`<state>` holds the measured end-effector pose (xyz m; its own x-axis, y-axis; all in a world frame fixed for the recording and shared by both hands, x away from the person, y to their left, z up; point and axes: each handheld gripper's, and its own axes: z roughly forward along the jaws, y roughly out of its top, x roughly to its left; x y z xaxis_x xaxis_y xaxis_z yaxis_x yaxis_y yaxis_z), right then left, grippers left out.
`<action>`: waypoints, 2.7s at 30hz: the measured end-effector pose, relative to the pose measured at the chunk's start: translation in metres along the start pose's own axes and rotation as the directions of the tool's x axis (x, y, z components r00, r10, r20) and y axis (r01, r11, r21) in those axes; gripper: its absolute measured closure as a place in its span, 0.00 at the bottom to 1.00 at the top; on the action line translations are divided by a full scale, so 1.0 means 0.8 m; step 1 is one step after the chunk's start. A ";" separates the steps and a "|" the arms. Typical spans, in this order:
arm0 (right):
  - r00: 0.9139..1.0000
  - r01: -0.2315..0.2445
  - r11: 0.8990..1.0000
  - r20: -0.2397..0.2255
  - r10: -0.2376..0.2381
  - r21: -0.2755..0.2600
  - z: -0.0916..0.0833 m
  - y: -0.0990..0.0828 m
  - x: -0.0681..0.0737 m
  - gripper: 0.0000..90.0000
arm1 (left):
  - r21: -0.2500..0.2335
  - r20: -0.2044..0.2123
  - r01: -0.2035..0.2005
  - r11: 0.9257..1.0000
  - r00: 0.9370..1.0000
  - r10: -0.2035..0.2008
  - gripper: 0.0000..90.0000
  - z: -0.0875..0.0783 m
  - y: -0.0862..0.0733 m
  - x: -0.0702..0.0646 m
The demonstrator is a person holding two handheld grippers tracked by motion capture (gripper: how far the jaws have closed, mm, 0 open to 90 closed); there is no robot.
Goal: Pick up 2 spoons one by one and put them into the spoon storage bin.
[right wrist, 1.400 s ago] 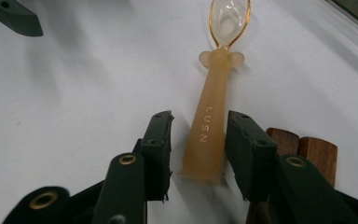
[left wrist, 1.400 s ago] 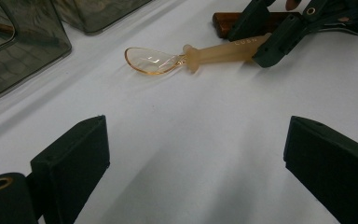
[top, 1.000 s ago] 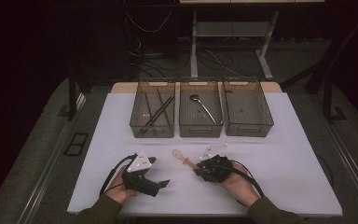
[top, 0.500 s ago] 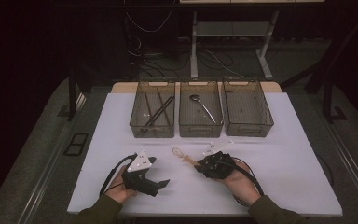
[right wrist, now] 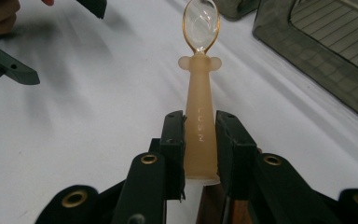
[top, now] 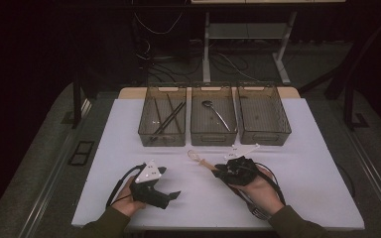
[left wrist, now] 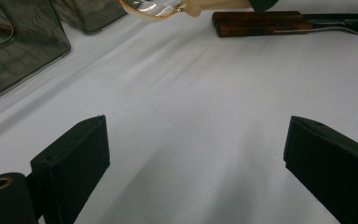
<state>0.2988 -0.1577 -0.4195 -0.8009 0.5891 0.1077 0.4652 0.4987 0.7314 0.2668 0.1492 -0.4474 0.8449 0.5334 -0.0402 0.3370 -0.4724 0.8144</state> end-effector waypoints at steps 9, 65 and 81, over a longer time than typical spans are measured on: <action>1.000 -0.027 0.999 -0.006 0.027 -0.033 -0.017 0.002 -0.012 0.82 | 0.003 0.001 0.002 1.000 1.000 -0.002 0.07 0.001 0.000 0.001; 0.988 -0.130 0.972 0.054 0.143 -0.196 -0.063 0.045 -0.080 0.82 | -0.006 -0.006 0.008 1.000 1.000 -0.008 0.07 0.002 -0.001 0.000; 0.982 -0.157 0.968 0.073 0.174 -0.195 -0.038 0.067 -0.103 0.82 | -0.008 -0.006 0.022 1.000 1.000 -0.023 0.07 0.002 -0.001 0.001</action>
<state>0.3781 -0.1989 -0.3684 -0.6779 0.7117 0.1841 0.5028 0.2662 0.8224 0.2679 0.1487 -0.4493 0.8344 0.5485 -0.0548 0.3524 -0.4544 0.8182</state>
